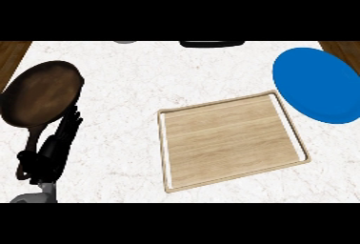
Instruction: Pick the bell pepper from the tray and place it in the plate
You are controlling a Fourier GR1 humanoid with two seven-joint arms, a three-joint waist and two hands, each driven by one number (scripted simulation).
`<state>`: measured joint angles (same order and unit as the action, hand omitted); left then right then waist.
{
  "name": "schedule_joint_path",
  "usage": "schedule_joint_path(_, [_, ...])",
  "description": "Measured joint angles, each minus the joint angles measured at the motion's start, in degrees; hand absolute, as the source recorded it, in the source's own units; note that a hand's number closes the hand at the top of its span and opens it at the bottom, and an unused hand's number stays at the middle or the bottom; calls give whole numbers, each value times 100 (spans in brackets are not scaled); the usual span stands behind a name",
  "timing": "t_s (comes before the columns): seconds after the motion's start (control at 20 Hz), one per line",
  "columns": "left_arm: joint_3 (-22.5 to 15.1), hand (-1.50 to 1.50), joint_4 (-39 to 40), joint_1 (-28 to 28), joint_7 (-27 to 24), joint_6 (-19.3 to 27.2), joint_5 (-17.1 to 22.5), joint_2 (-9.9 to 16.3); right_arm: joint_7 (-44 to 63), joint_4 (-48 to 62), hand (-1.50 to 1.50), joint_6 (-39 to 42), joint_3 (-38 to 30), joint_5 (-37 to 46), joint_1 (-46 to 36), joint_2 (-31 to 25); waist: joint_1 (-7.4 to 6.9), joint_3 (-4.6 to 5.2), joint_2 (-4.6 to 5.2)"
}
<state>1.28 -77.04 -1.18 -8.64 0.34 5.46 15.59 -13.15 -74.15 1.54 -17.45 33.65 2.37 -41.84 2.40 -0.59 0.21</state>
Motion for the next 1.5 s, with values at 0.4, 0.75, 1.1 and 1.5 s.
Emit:
schedule_joint_path(0.4, [-131,0,-95,-67,50,-81,-45,-33,-2314,2013,150,349,-1431,-1104,-531,-1208,-255,8,18])
schedule_joint_path(0.75, [-161,0,-136,-188,176,-176,-70,-11,-3643,3862,150,526,-1628,-1179,-1545,-1897,-410,28,30])
schedule_joint_path(1.1, [-153,0,-86,-251,206,-178,-133,-71,-3869,4897,150,534,-1180,-763,-2773,-2048,-465,36,39])
schedule_joint_path(1.5, [-29,0,46,-309,126,-268,-144,-46,-3538,5185,150,514,-542,-294,-3883,-1418,-434,49,28])
